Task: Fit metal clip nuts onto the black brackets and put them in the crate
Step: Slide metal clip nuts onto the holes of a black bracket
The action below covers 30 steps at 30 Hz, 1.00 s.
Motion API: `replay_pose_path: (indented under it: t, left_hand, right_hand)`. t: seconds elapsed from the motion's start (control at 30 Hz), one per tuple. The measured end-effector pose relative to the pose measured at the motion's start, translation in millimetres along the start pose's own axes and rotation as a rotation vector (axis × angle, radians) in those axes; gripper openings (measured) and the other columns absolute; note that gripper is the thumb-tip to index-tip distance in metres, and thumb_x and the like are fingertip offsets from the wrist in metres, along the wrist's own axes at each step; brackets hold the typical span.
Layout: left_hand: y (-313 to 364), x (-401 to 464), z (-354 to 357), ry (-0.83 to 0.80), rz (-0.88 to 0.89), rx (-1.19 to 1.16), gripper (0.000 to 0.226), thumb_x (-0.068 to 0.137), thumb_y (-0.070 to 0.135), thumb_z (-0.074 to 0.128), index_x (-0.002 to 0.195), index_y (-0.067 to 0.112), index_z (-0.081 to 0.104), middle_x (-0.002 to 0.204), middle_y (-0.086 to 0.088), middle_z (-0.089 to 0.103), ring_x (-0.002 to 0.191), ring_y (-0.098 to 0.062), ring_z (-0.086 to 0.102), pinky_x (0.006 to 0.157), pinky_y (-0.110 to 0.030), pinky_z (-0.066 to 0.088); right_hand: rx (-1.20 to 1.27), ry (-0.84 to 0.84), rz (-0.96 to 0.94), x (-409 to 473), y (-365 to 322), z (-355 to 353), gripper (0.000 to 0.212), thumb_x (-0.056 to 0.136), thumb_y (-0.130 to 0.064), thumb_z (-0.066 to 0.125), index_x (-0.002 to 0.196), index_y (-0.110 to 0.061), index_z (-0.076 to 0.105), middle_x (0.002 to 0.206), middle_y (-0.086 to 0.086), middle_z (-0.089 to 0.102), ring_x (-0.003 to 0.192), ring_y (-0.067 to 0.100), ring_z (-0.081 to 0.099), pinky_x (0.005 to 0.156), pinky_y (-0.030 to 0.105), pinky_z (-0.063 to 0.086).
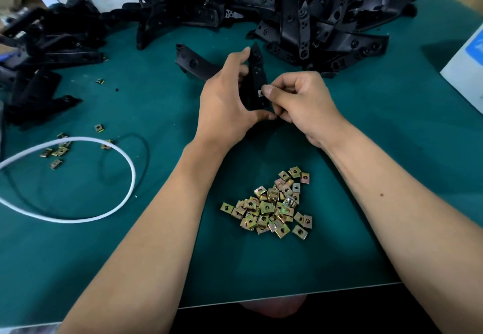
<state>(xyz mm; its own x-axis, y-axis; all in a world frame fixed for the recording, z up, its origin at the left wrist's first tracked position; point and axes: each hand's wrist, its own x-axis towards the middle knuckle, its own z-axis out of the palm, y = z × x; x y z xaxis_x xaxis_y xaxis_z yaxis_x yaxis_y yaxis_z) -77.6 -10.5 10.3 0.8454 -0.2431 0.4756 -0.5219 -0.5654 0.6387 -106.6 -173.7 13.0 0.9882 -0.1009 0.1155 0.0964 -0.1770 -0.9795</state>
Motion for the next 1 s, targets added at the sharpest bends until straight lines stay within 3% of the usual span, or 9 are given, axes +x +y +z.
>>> replay_pose_path:
  t: [0.17, 0.27, 0.4, 0.5, 0.6, 0.77, 0.9, 1.0]
  left_hand:
    - [-3.0, 5.5, 0.6, -0.03, -0.003, 0.041, 0.11, 0.058, 0.043, 0.098, 0.149, 0.015, 0.044, 0.121, 0.0, 0.063, 0.112, -0.017, 0.061, 0.099, -0.039, 0.051]
    - [-5.8, 6.3, 1.9, -0.008, -0.031, 0.07, 0.11, 0.06, 0.042, 0.098, 0.151, 0.016, 0.042, 0.125, -0.001, 0.063, 0.117, -0.019, 0.059, 0.102, -0.039, 0.05]
    - [-9.4, 9.6, 1.5, 0.046, -0.119, 0.057, 0.114, 0.055, 0.042, 0.1, 0.15, 0.017, 0.042, 0.124, 0.001, 0.063, 0.117, -0.02, 0.059, 0.105, -0.039, 0.048]
    - [-7.3, 9.2, 3.0, 0.03, -0.144, 0.039, 0.116, 0.054, 0.047, 0.099, 0.151, 0.021, 0.041, 0.126, 0.002, 0.062, 0.117, -0.019, 0.059, 0.106, -0.038, 0.048]
    - [-6.9, 7.3, 2.3, 0.008, -0.112, 0.012, 0.115, 0.055, 0.048, 0.098, 0.151, 0.019, 0.042, 0.126, 0.0, 0.062, 0.118, -0.02, 0.059, 0.107, -0.038, 0.047]
    - [-3.3, 5.9, 0.3, 0.02, -0.105, -0.016, 0.114, 0.054, 0.06, 0.081, 0.151, 0.014, 0.043, 0.121, 0.003, 0.06, 0.116, -0.019, 0.059, 0.103, -0.031, 0.046]
    - [-3.7, 5.0, -0.6, 0.016, -0.113, -0.046, 0.113, 0.054, 0.061, 0.074, 0.152, 0.015, 0.042, 0.117, 0.007, 0.057, 0.113, -0.017, 0.059, 0.098, -0.027, 0.047]
    - [-5.1, 4.6, -1.7, 0.035, -0.131, -0.07, 0.109, 0.056, 0.056, 0.073, 0.152, 0.016, 0.042, 0.118, 0.007, 0.057, 0.113, -0.014, 0.057, 0.096, -0.024, 0.044]
  right_hand:
    - [-0.19, -0.073, 0.0, 3.8, -1.0, -6.5, 0.023, 0.099, -0.025, 0.068, 0.081, -0.011, 0.071, 0.057, 0.0, 0.064, 0.043, 0.012, 0.053, 0.042, 0.019, 0.04]
    - [-0.469, -0.152, 0.075, 3.0, -10.8, -20.5, 0.029, 0.098, -0.034, 0.069, 0.087, -0.008, 0.068, 0.063, 0.005, 0.071, 0.045, 0.019, 0.063, 0.04, 0.025, 0.042]
    - [-0.689, -0.477, 0.447, -9.4, -42.3, -35.7, 0.046, 0.094, -0.041, 0.073, 0.091, 0.004, 0.065, 0.066, 0.016, 0.074, 0.054, 0.029, 0.074, 0.041, 0.027, 0.054]
    - [-0.901, -0.681, 0.557, -25.2, -66.6, -22.7, 0.056, 0.087, -0.05, 0.077, 0.099, 0.003, 0.067, 0.07, 0.009, 0.077, 0.063, 0.024, 0.077, 0.051, 0.022, 0.06]
    - [-1.005, -0.732, 0.477, -39.5, -76.1, -4.0, 0.042, 0.088, -0.04, 0.08, 0.102, -0.002, 0.071, 0.069, 0.003, 0.077, 0.058, 0.016, 0.075, 0.055, 0.018, 0.057]
    - [-1.002, -0.752, 0.31, -44.6, -79.1, 19.3, 0.018, 0.088, -0.017, 0.081, 0.098, -0.003, 0.075, 0.076, 0.008, 0.078, 0.056, 0.014, 0.074, 0.068, 0.028, 0.062]
    - [-0.989, -0.778, 0.235, -39.4, -79.1, 31.1, 0.007, 0.085, -0.006, 0.08, 0.09, -0.004, 0.075, 0.085, 0.008, 0.077, 0.057, 0.014, 0.074, 0.052, 0.02, 0.058]
    - [-0.976, -0.778, 0.166, -31.4, -73.0, 29.5, 0.012, 0.083, -0.005, 0.081, 0.084, -0.014, 0.072, 0.068, -0.003, 0.073, 0.053, 0.007, 0.071, 0.045, 0.013, 0.048]
